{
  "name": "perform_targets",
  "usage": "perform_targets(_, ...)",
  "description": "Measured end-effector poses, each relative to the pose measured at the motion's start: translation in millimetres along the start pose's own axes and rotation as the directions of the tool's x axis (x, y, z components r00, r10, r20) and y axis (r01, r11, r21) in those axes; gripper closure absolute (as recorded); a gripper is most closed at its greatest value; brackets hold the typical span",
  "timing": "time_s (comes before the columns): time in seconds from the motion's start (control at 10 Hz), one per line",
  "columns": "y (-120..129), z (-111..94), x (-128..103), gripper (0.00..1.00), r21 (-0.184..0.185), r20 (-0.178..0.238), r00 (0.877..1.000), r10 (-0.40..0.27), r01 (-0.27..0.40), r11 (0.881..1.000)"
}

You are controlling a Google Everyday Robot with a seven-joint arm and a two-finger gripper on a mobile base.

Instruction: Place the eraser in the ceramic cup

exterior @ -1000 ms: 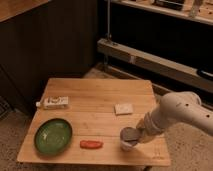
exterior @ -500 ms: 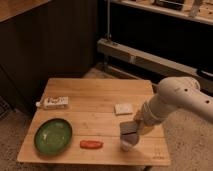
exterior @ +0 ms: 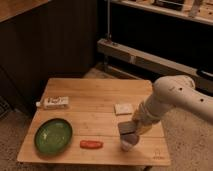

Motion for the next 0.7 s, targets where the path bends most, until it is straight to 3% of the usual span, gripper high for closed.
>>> perform_targets(0.7,2.1,7.2,2.3,0.96,-0.004,-0.014,1.000,-0.007,0.007,1.000)
